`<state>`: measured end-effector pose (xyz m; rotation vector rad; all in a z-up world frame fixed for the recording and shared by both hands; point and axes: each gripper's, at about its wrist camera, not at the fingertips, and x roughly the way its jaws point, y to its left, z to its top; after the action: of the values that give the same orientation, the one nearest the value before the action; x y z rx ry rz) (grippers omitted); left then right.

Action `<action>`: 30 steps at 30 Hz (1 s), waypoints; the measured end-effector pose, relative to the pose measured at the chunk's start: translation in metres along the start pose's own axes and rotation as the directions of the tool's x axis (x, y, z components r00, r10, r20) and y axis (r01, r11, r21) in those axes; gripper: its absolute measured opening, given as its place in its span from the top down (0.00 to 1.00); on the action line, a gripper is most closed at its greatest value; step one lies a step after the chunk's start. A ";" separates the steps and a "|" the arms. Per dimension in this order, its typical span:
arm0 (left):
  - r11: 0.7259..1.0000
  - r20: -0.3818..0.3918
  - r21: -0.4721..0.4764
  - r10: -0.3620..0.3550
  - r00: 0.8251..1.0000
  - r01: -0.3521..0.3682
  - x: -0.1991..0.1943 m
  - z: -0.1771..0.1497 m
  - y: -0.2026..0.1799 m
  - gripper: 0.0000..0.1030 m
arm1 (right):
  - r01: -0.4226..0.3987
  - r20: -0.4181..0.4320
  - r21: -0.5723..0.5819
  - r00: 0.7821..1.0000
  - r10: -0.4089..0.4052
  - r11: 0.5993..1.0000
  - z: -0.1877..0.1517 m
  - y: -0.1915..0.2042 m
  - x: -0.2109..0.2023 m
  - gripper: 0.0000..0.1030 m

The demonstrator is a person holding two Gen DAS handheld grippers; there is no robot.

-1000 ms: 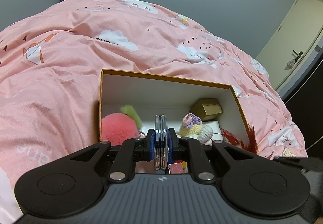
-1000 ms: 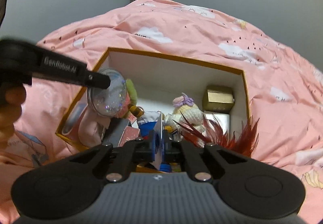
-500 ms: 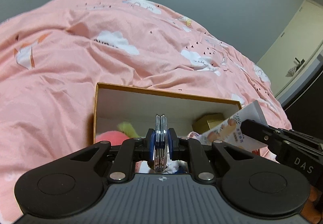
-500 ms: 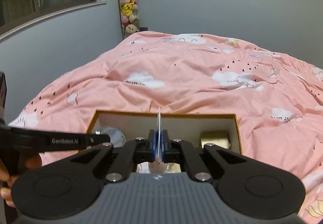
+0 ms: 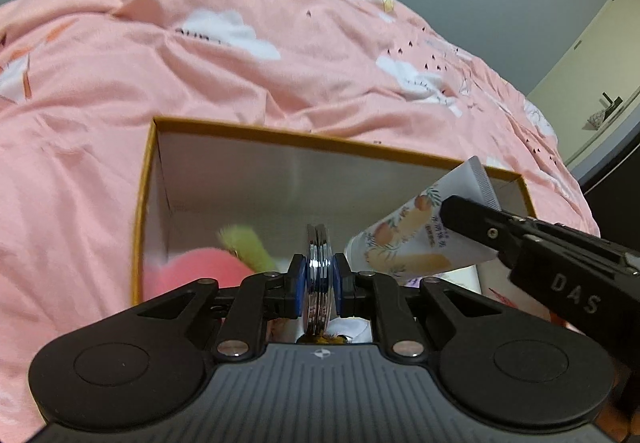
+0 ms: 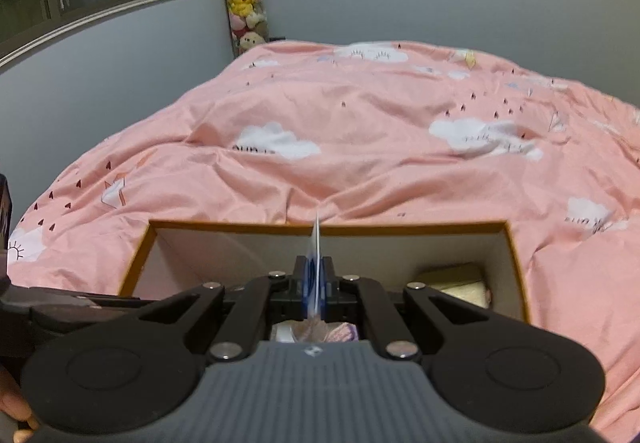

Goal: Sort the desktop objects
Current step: 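Lower the compact and bottle into the box, then open both tools to release the compact and bottle in the box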

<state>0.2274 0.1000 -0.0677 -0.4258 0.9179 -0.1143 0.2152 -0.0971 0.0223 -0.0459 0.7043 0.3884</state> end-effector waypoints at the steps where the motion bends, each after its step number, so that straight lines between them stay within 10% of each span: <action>1: 1.000 -0.006 -0.001 0.000 1.000 0.000 0.003 0.000 0.001 0.85 | 0.003 -0.008 0.000 1.000 -0.003 1.000 -0.002 -0.001 0.004 0.95; 30: 0.989 0.125 0.044 0.138 0.983 -0.144 -0.053 -0.026 -0.017 0.77 | 0.062 0.011 -0.161 0.998 -0.061 0.985 -0.019 0.033 0.003 0.93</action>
<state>0.1763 0.0915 -0.0355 -0.3139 0.8203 0.0167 0.1932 -0.0690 0.0089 -0.2195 0.6623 0.3854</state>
